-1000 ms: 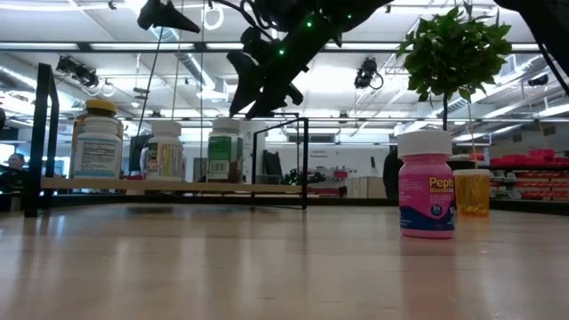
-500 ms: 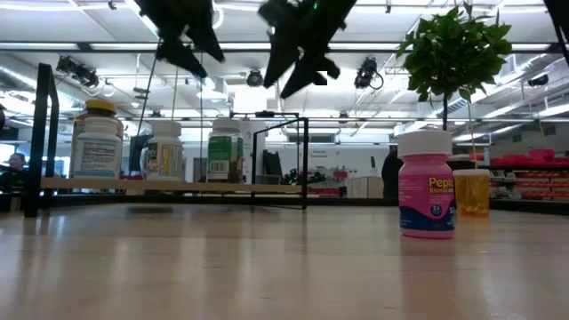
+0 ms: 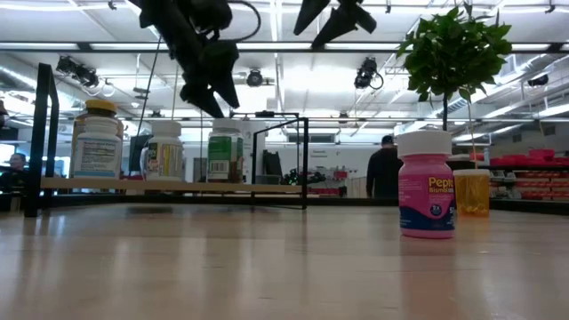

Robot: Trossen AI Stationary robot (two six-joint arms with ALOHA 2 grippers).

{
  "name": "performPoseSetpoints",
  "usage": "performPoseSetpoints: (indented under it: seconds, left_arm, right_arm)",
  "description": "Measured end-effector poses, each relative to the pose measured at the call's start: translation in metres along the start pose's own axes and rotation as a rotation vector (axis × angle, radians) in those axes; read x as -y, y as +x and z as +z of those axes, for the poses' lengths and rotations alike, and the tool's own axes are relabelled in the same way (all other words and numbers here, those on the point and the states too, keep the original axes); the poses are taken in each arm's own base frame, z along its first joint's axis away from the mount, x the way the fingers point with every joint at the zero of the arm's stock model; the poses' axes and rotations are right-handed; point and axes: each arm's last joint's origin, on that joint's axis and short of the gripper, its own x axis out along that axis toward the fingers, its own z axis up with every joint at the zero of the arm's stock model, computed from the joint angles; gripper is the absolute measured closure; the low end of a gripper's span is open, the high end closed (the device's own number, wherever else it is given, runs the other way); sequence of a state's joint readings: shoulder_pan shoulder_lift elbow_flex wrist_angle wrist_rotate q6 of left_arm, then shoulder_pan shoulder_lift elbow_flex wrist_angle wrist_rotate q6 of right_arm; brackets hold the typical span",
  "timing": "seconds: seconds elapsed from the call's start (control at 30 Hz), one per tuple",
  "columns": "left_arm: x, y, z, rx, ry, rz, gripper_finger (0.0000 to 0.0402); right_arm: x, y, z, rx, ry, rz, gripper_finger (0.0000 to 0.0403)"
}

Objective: Pick and place medicine bottles onto shelf by color
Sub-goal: Put the green medicine bottle on the shelf

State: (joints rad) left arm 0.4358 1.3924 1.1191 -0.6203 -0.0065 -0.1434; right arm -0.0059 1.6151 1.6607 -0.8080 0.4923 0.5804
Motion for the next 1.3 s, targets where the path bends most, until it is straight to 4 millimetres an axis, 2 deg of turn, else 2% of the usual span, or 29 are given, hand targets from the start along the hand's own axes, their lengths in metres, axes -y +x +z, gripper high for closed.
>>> performPoseSetpoints:
  seconds: [0.27, 0.37, 0.67, 0.9, 1.03, 1.3]
  left_arm:
    - [-0.001, 0.006, 0.001, -0.009, 0.029, 0.017, 0.001]
    - [-0.002, 0.015, -0.004, -0.069, 0.035, 0.04, 0.0004]
    - [-0.003, 0.037, -0.006, -0.116, 0.04, 0.092, 0.0005]
    - [-0.003, 0.042, -0.006, -0.118, 0.057, 0.091, 0.0007]
    - [-0.006, 0.042, -0.006, -0.124, 0.056, 0.099, 0.0025]
    - [-0.021, 0.041, -0.005, -0.126, 0.022, 0.152, 0.0101]
  right_arm:
    - [0.003, -0.003, -0.001, -0.009, -0.016, -0.015, 0.0173]
    - [0.003, -0.003, -0.001, -0.011, -0.026, -0.016, 0.0173]
    - [0.002, -0.003, -0.002, -0.015, -0.039, -0.013, 0.0173]
    - [0.002, -0.003, -0.002, -0.019, -0.031, -0.015, 0.0173]
    - [0.002, -0.003, -0.002, -0.02, -0.025, -0.016, 0.0173]
    - [0.002, -0.003, -0.003, -0.022, -0.026, -0.017, 0.0173]
